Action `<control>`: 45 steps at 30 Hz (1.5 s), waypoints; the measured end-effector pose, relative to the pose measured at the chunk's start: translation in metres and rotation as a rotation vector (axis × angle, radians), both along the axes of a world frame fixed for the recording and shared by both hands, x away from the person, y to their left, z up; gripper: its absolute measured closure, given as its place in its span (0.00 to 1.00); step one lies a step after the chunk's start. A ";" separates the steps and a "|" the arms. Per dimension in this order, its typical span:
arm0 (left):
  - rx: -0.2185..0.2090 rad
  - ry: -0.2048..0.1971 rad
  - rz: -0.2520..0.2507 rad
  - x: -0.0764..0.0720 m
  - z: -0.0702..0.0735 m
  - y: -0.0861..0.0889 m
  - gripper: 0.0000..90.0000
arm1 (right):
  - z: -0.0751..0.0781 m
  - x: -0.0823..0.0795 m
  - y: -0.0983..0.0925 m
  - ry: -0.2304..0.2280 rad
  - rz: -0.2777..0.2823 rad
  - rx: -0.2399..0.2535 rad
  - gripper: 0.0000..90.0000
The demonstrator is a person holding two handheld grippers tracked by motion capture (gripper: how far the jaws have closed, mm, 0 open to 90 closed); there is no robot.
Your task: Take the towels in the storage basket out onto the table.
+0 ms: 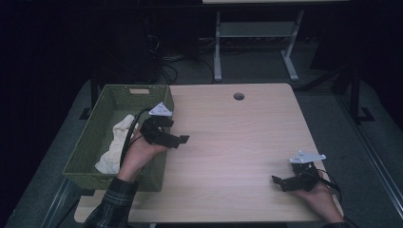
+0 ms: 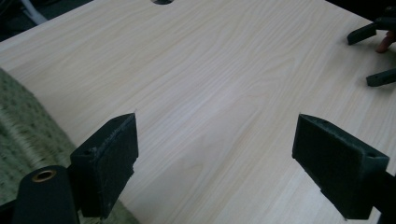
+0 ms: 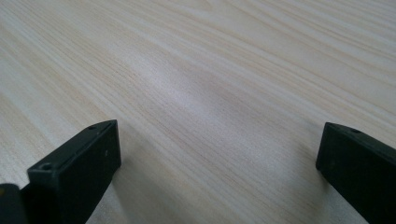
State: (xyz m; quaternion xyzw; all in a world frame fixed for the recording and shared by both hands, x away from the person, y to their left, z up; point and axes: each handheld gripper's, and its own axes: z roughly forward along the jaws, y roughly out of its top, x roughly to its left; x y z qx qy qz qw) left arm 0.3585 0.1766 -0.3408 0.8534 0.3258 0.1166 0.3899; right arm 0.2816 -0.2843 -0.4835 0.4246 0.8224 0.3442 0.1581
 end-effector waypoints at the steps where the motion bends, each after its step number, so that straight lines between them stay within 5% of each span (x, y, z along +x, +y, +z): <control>1: 0.001 -0.002 0.004 0.000 0.000 0.002 0.15 | 0.000 0.000 0.000 0.000 0.001 -0.002 0.00; 31: 0.016 -0.042 0.154 0.005 0.006 0.073 0.16 | 0.000 0.000 0.000 -0.001 0.001 -0.001 0.00; 45: 0.094 -0.035 0.227 0.012 -0.014 0.105 0.18 | 0.000 0.000 0.000 0.000 0.001 -0.001 0.00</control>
